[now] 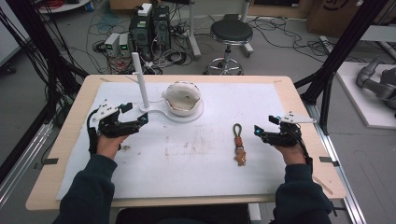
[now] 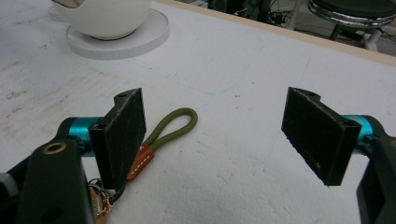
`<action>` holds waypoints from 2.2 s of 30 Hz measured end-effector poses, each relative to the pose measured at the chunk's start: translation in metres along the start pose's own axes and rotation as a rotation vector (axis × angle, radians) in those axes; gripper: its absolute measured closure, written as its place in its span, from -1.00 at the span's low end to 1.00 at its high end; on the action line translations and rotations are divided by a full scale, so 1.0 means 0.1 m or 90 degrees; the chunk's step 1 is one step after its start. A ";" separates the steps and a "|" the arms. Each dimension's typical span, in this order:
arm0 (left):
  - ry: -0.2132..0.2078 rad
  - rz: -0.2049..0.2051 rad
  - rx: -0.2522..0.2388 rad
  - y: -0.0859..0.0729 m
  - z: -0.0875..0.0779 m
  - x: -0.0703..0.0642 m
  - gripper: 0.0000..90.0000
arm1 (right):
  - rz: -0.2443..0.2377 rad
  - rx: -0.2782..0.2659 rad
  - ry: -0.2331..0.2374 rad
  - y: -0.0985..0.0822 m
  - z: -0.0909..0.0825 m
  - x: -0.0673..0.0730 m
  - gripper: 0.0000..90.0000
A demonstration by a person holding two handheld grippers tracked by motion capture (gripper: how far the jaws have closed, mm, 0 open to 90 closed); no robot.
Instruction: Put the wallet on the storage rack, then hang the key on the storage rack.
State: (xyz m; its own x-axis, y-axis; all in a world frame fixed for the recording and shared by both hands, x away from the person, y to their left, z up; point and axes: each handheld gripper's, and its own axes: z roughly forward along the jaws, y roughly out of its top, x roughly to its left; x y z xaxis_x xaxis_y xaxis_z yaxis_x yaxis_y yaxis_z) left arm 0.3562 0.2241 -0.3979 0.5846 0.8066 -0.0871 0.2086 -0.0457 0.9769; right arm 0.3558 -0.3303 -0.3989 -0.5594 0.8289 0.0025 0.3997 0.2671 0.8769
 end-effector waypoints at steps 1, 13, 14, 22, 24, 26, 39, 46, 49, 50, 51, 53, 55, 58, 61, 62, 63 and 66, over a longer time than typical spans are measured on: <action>0.009 -0.001 0.000 -0.04 -0.04 0.00 -0.59 | 0.002 0.003 0.003 0.00 0.01 0.00 -0.51; 0.034 -0.020 -0.002 -0.15 -0.20 0.06 -0.59 | -0.002 0.028 0.007 -0.02 0.06 0.08 -0.49; 0.033 -0.020 -0.001 -0.16 -0.20 0.06 -0.59 | 0.000 0.029 0.007 -0.02 0.06 0.08 -0.48; 0.036 -0.028 0.007 -0.18 -0.20 0.09 -0.59 | 0.023 0.030 0.003 -0.02 0.08 0.09 -0.44; 0.038 -0.035 0.013 -0.19 -0.20 0.11 -0.59 | 0.029 0.039 0.015 -0.02 0.10 0.10 -0.37; 0.038 -0.037 0.017 -0.19 -0.20 0.12 -0.59 | 0.032 0.040 0.019 -0.03 0.11 0.12 -0.37; 0.051 -0.029 0.039 -0.25 -0.34 0.09 -0.59 | 0.042 0.072 0.049 -0.05 0.24 0.26 0.09; 0.051 -0.038 0.050 -0.30 -0.33 0.15 -0.59 | 0.060 0.134 0.050 -0.13 0.41 0.29 0.19; 0.048 -0.042 0.055 -0.32 -0.32 0.17 -0.59 | 0.051 0.176 0.054 -0.16 0.54 0.38 0.07; 0.048 -0.041 0.057 -0.32 -0.31 0.17 -0.59 | 0.042 0.187 0.052 -0.17 0.58 0.41 0.01; 0.049 -0.043 0.056 -0.33 -0.31 0.17 -0.59 | 0.042 0.196 0.050 -0.17 0.60 0.43 0.00; 0.050 -0.042 0.059 -0.33 -0.31 0.18 -0.59 | 0.030 0.211 0.042 -0.18 0.62 0.47 -0.02; 0.051 -0.045 0.060 -0.33 -0.31 0.18 -0.59 | 0.013 0.215 0.033 -0.18 0.63 0.50 -0.02; 0.053 -0.047 0.063 -0.34 -0.31 0.19 -0.59 | -0.010 0.222 0.016 -0.18 0.63 0.55 0.04; 0.054 -0.046 0.066 -0.34 -0.30 0.19 -0.59 | -0.024 0.229 0.021 -0.16 0.62 0.57 0.22; 0.054 -0.045 0.068 -0.34 -0.30 0.19 -0.59 | -0.031 0.231 0.024 -0.15 0.62 0.57 0.32; 0.053 -0.047 0.068 -0.34 -0.30 0.19 -0.59 | -0.033 0.235 0.029 -0.14 0.61 0.58 0.43; 0.056 -0.049 0.071 -0.35 -0.29 0.19 -0.59 | -0.041 0.238 0.045 -0.13 0.61 0.61 0.71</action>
State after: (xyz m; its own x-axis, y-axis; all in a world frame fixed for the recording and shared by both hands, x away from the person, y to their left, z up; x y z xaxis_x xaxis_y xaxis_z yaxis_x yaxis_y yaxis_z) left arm 0.3372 0.2587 -0.4277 0.4937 0.8586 -0.1381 0.3380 -0.0432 0.9401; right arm 0.3607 -0.2537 -0.4397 -0.6361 0.7716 -0.0025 0.5916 0.4897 0.6405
